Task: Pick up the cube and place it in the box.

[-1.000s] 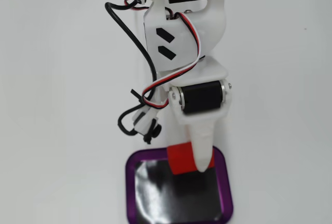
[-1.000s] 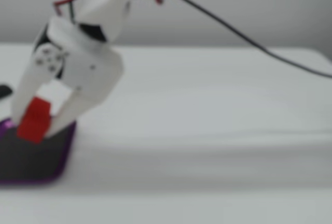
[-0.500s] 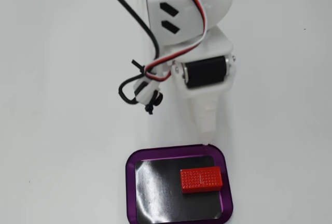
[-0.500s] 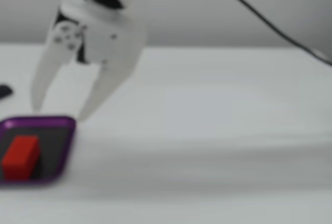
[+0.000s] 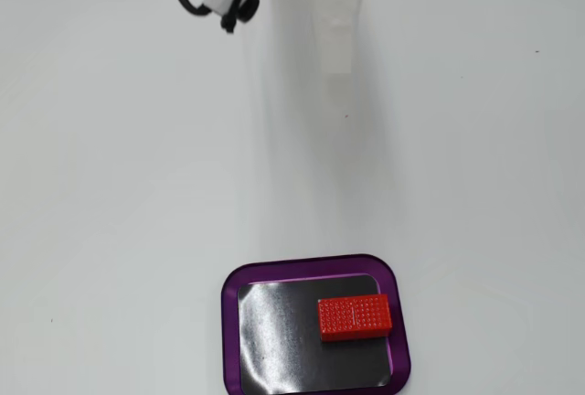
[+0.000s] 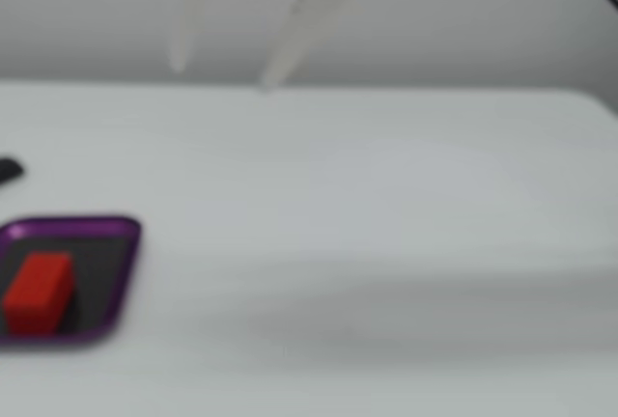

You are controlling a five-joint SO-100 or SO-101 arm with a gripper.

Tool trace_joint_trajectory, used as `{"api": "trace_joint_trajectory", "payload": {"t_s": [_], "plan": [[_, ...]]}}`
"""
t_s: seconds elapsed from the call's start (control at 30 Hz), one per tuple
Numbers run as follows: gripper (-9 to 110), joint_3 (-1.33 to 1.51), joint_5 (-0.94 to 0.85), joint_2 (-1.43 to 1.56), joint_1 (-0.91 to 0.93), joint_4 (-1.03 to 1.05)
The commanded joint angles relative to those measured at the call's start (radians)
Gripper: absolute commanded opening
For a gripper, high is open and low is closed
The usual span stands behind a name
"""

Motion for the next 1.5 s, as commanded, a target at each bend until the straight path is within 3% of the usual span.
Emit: {"api": "trace_joint_trajectory", "payload": {"t_s": [0.0,0.53,0.87,1.0,1.33,1.47], "plan": [[16,0.081,0.009,0.196,0.005,0.017],[16,1.235,0.006,1.172,0.081,-0.189],[16,1.832,0.006,1.850,0.083,-0.482],[16,1.956,0.006,2.085,0.083,-0.500],[16,2.206,0.017,2.039,0.078,-0.497],[16,2.299,0.103,2.039,0.083,-0.497]]}}
